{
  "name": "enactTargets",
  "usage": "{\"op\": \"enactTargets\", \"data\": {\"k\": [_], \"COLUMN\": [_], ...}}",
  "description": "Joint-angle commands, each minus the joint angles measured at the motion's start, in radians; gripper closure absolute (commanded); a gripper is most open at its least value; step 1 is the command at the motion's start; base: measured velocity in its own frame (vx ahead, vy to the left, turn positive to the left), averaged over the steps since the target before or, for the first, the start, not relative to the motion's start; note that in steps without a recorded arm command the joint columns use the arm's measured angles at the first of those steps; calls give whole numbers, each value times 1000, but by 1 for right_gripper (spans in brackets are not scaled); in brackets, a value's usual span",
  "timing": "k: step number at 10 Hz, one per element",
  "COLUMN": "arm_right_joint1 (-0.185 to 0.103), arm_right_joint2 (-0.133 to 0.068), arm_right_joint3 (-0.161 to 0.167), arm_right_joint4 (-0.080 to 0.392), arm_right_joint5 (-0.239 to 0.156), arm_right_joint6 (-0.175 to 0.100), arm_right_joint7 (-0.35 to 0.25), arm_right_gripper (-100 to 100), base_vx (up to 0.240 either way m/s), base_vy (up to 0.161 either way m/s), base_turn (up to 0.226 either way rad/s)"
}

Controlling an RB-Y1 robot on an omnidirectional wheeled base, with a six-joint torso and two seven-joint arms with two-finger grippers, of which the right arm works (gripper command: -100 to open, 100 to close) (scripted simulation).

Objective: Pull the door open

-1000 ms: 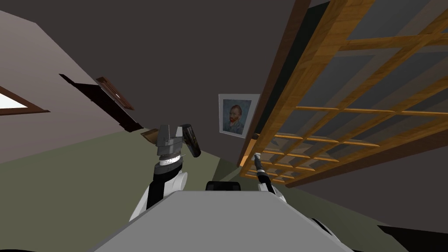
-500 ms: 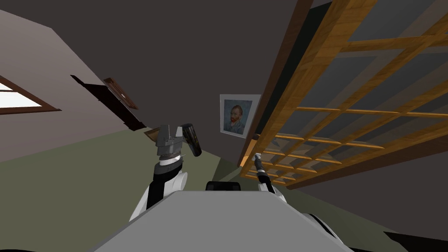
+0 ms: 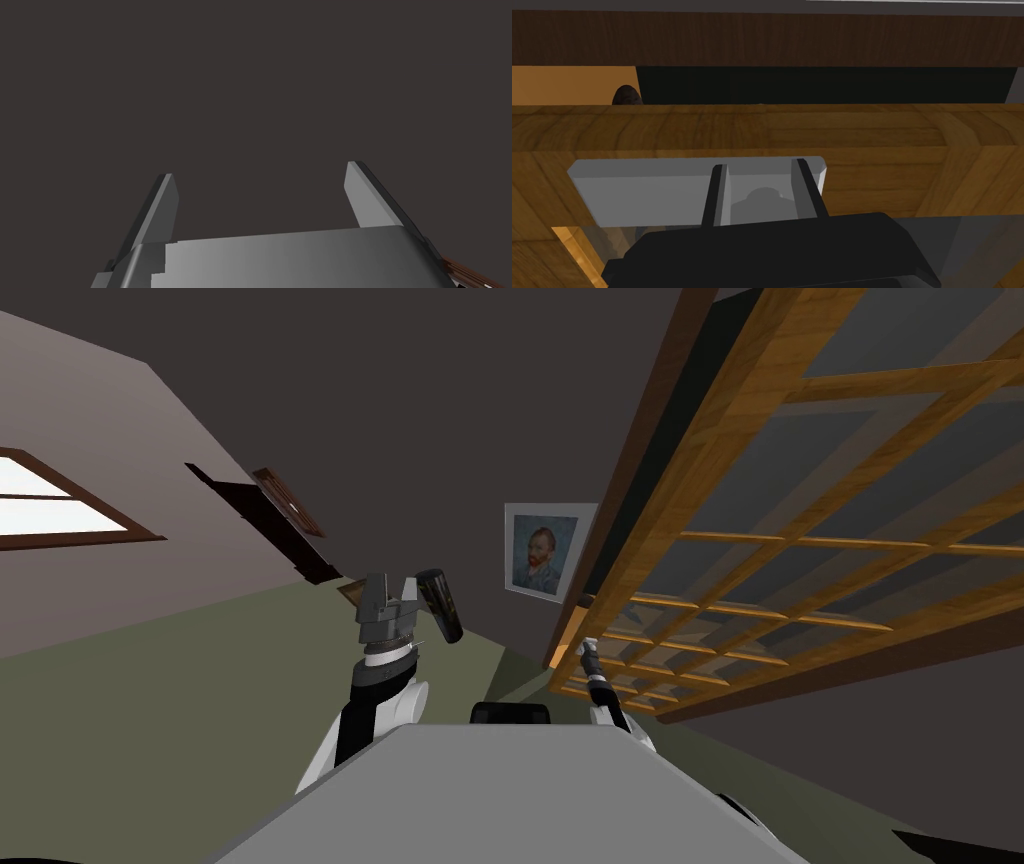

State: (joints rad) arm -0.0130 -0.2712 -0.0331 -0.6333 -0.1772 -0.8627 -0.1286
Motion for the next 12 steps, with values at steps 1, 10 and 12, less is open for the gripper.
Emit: {"op": "enactTargets", "data": {"k": [1, 10, 12], "arm_right_joint1": [-19, -14, -14], "arm_right_joint2": [-19, -25, -25], "arm_right_joint3": [-13, 17, 17], "arm_right_joint4": [50, 44, 44], "arm_right_joint5": [-14, -61, -61], "arm_right_joint6": [-29, -31, -31], "arm_right_joint7": [-31, -190, -198], "arm_right_gripper": [100, 100, 100], "base_vx": [-11, -14, -9], "base_vy": [-8, -7, 0], "base_turn": [17, 22, 8]}}
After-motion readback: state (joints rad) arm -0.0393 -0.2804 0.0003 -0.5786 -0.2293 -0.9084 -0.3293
